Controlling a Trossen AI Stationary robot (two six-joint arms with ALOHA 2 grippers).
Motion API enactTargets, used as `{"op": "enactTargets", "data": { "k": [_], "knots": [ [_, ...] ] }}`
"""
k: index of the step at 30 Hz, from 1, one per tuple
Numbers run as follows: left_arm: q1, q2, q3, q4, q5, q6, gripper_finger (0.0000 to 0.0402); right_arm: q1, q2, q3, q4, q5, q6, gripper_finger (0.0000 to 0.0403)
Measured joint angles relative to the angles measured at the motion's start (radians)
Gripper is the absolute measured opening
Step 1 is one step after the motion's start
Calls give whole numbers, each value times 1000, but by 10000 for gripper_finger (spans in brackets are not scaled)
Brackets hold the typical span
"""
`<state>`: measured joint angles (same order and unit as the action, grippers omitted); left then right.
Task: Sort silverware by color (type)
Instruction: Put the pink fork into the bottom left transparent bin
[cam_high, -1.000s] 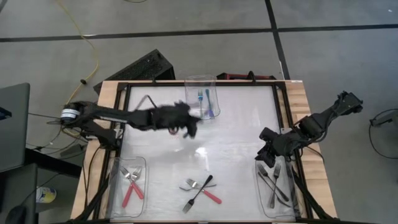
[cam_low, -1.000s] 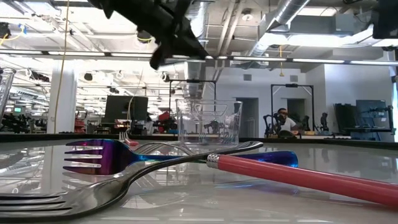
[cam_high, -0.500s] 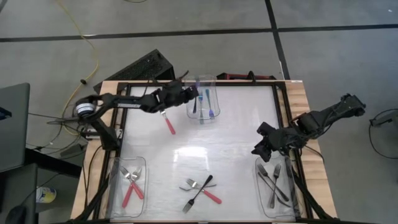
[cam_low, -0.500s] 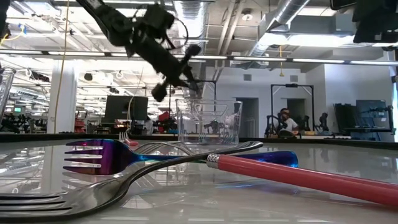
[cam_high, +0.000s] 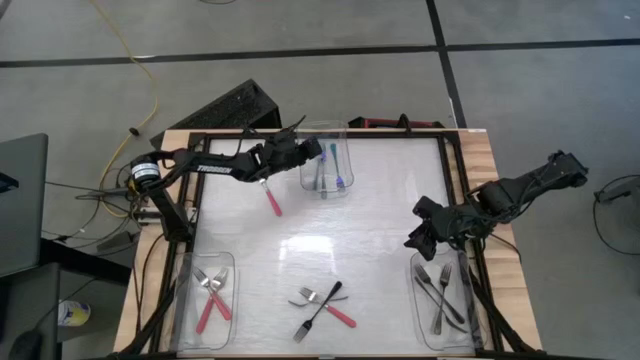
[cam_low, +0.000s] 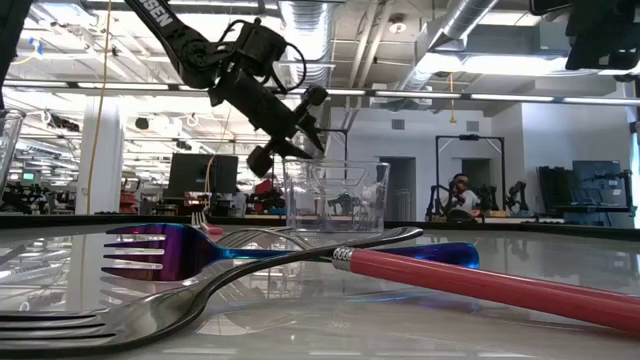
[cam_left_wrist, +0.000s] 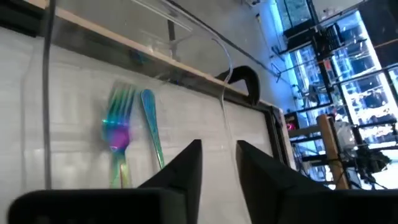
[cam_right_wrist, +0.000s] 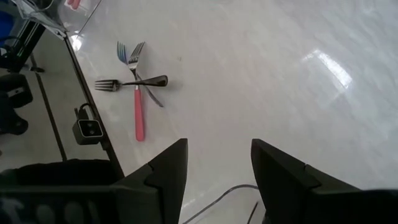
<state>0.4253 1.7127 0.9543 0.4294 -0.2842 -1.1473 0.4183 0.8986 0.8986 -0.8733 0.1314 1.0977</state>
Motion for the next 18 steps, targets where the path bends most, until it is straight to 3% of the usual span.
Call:
{"op": "enactTargets", "data": {
  "k": [5,10,14,18],
  "knots": [
    [28,-28,0,58,97,35,112,0,0,0,0,-1,-1,199],
    [43,-150,0,41,281,254,111,0,4,0,2,1,-68,199],
    [-24,-298,0,-226,343,402,107,-15,6,0,31,2,-193,199],
    [-159,-414,0,-592,210,456,106,-54,7,0,138,2,-366,199]
  ]
}}
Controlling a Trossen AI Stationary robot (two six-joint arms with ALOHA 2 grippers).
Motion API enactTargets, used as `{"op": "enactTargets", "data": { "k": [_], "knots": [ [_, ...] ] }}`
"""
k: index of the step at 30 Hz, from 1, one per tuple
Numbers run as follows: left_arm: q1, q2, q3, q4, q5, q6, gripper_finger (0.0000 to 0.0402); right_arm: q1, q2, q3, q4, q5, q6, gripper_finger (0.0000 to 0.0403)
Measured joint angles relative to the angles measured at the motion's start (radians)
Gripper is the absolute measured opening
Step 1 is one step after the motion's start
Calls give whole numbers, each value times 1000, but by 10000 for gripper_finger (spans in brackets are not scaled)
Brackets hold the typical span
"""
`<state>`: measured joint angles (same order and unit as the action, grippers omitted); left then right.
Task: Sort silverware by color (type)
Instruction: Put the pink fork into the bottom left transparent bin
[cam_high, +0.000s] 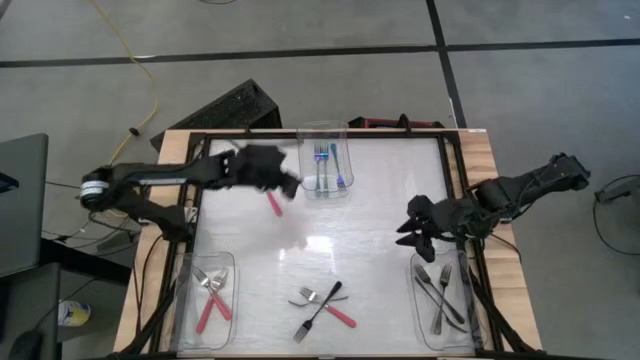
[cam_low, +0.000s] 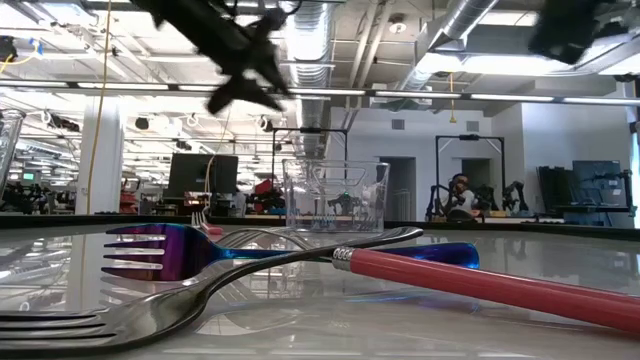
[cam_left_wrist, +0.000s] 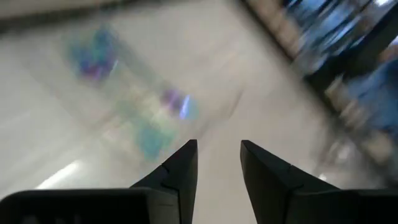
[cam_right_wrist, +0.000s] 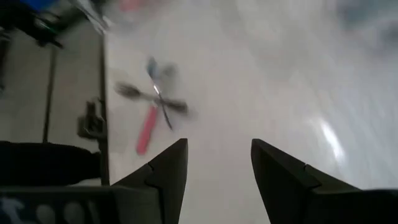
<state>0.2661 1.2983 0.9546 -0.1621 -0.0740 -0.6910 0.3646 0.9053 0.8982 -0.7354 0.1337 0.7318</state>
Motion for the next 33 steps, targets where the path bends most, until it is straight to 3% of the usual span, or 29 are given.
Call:
{"op": "enactTargets", "data": {
  "k": [5,8,11,16,22,25,33],
  "knots": [
    [-220,-74,0,-316,-64,-51,106,-35,7,0,221,0,-248,199],
    [-357,-78,0,-401,-110,-81,106,-29,45,0,395,-1,-423,199],
    [-479,-71,-1,-438,-152,-86,106,-10,126,1,599,-16,-441,198],
    [-661,-78,-1,-453,-189,-112,105,38,360,17,836,-32,-300,194],
    [-906,-104,-1,-483,-374,-81,105,103,685,210,772,-20,-92,193],
    [-983,-104,-2,-472,-476,-93,105,107,829,355,634,-23,0,193],
    [-1038,-104,-2,-475,-469,-126,105,50,1122,746,218,-35,178,193]
  ]
}}
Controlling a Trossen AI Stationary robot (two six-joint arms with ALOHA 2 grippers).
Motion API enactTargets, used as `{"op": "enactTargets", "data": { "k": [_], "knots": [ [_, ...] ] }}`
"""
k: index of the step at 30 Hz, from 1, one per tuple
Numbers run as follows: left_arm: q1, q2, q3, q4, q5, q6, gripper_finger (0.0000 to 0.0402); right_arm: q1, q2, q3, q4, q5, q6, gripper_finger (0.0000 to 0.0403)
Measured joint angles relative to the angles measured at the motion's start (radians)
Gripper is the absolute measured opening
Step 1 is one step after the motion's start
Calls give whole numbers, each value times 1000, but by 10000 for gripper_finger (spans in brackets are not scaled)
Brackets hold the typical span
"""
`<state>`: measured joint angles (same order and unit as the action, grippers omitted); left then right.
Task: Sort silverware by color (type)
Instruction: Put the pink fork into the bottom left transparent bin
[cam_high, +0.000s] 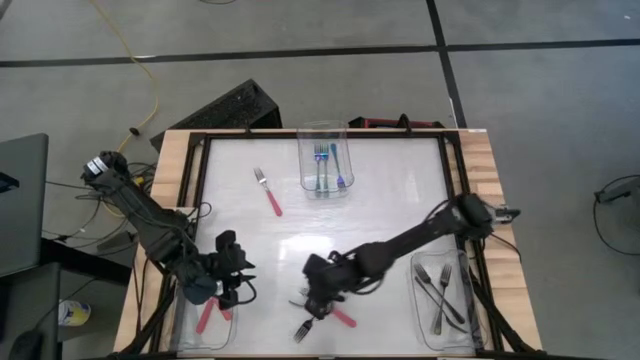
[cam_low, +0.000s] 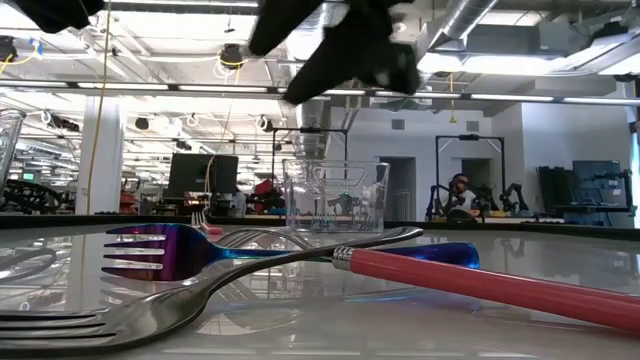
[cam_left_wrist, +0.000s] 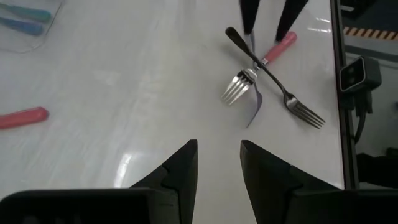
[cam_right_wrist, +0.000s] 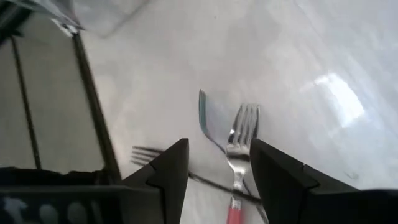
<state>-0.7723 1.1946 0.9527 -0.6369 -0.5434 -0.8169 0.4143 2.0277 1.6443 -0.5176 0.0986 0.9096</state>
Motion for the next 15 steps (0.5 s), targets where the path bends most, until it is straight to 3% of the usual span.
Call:
{"op": "enactTargets", "data": {
  "k": [7,11,15],
  "knots": [
    [0,0,0,3,-3,11,105,-41,179,214,-174,-50,7,193],
    [0,0,0,3,-4,10,105,-72,218,233,-182,-79,3,198],
    [0,0,0,2,-5,-1,105,-106,221,234,-221,-178,33,225]
  ]
}}
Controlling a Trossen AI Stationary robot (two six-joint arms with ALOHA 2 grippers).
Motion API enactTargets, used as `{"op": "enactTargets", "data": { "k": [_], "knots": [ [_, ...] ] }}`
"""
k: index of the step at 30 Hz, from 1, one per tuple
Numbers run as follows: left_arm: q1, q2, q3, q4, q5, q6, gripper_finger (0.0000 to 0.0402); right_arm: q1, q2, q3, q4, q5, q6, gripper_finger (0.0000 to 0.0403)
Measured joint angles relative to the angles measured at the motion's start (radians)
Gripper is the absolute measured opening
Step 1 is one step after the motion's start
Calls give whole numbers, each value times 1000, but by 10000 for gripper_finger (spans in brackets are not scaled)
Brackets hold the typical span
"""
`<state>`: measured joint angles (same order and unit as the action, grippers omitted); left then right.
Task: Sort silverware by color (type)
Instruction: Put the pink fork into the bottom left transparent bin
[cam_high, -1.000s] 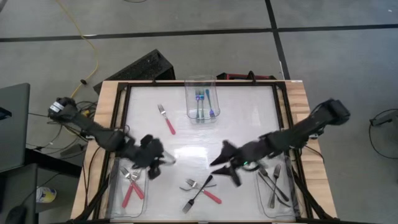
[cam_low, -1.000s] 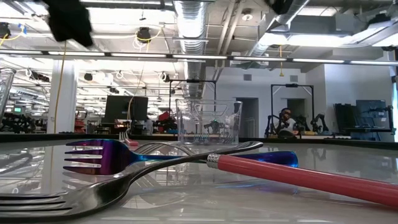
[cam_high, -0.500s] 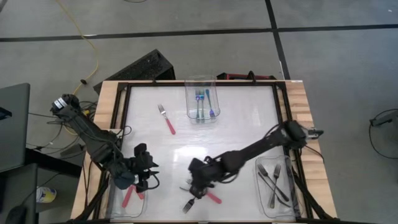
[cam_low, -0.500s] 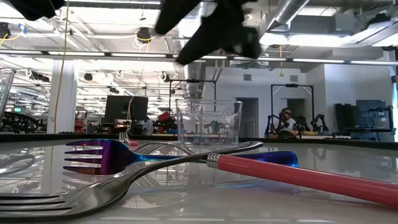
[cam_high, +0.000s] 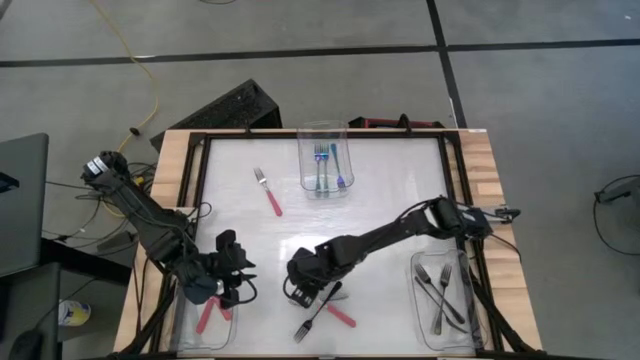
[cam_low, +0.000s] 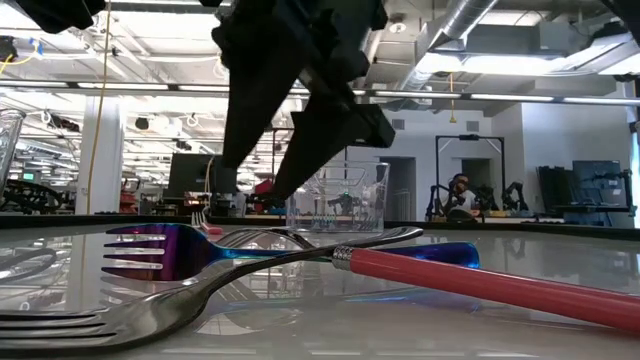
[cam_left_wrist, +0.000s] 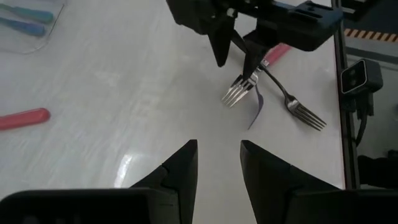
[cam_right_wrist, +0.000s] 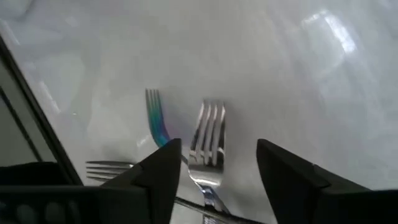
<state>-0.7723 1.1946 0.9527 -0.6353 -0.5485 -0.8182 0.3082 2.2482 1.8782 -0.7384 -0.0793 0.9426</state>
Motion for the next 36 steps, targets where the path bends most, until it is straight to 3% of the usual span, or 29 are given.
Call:
{"op": "enactTargets", "data": {
  "k": [9,23,30,36],
  "knots": [
    [0,0,0,-3,-58,-44,105,1,0,0,7,-24,4,306],
    [1,1,-41,5,-54,-87,105,72,104,6,20,40,131,310],
    [1,1,-44,6,-16,-79,105,78,97,3,-10,116,173,266],
    [-3,1,-44,6,3,-77,105,71,97,2,-41,110,167,171]
  ]
}}
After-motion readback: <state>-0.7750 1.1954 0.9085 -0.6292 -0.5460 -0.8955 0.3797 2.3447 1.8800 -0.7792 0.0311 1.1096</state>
